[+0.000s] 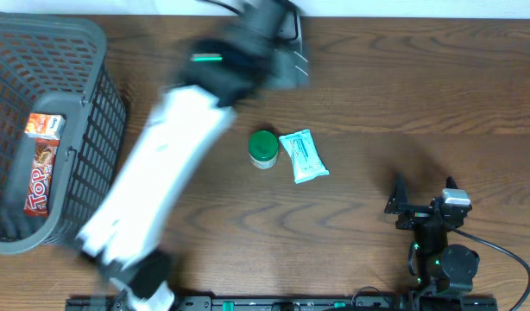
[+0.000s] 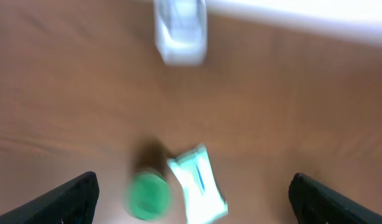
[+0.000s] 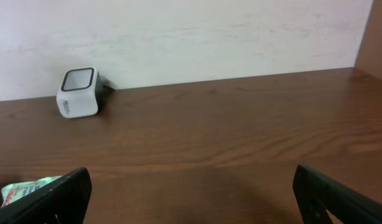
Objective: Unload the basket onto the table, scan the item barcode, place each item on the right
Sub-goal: 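Return the left gripper into the basket toward the red TOP bar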
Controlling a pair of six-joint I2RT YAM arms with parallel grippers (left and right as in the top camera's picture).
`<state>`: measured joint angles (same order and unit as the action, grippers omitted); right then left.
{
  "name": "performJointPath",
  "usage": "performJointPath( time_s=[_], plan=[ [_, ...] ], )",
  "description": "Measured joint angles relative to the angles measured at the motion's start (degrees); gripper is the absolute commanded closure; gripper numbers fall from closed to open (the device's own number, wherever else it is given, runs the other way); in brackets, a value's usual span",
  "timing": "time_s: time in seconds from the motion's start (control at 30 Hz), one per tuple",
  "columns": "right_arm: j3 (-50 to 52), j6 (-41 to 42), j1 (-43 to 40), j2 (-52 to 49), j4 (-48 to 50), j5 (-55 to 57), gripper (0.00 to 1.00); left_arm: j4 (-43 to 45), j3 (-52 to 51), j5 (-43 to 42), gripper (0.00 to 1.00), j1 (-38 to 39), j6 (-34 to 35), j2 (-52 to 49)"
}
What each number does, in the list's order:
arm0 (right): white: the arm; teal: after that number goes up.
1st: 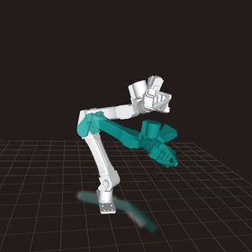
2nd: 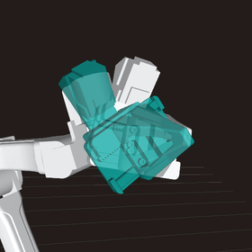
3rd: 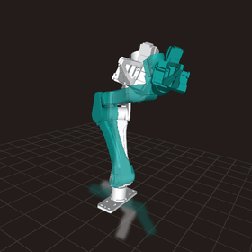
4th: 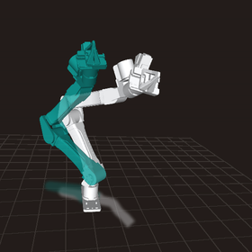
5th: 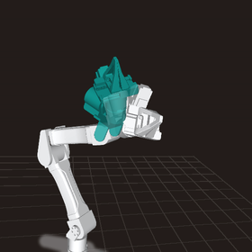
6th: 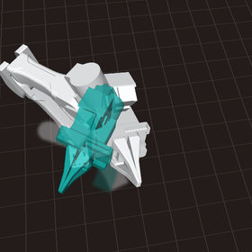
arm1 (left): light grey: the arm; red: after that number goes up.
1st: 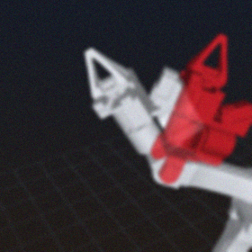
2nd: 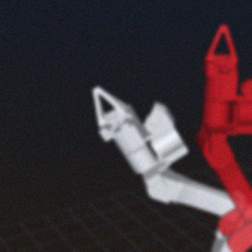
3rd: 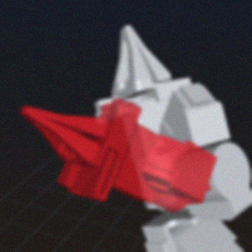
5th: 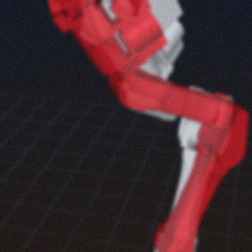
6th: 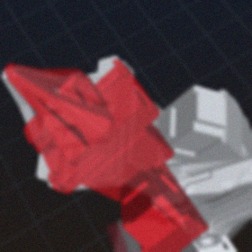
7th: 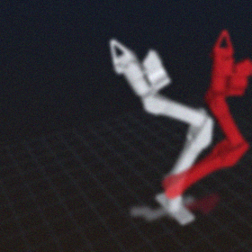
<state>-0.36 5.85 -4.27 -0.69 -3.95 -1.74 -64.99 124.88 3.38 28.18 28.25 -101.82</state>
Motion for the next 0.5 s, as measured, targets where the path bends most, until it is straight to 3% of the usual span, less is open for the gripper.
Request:
performJointPath(
  time_s=[0.2, 0.33, 0.5],
  plan=[
    [0.0, 0.0, 0.0, 0.0, 0.0, 0.0, 0.01, -9.11, 3.17, 2.99, 0.02, -23.61, -2.45, 14.51],
    [0.0, 0.0, 0.0, 0.0, 0.0, 0.0, 0.01, -14.78, 2.36, 3.23, 0.02, -38.95, -1.92, 14.51],
    [0.0, 0.0, 0.0, 0.0, 0.0, 0.0, 0.01, -12.59, -6.38, 3.06, 0.02, -52.87, -0.57, 11.02]
  ],
)
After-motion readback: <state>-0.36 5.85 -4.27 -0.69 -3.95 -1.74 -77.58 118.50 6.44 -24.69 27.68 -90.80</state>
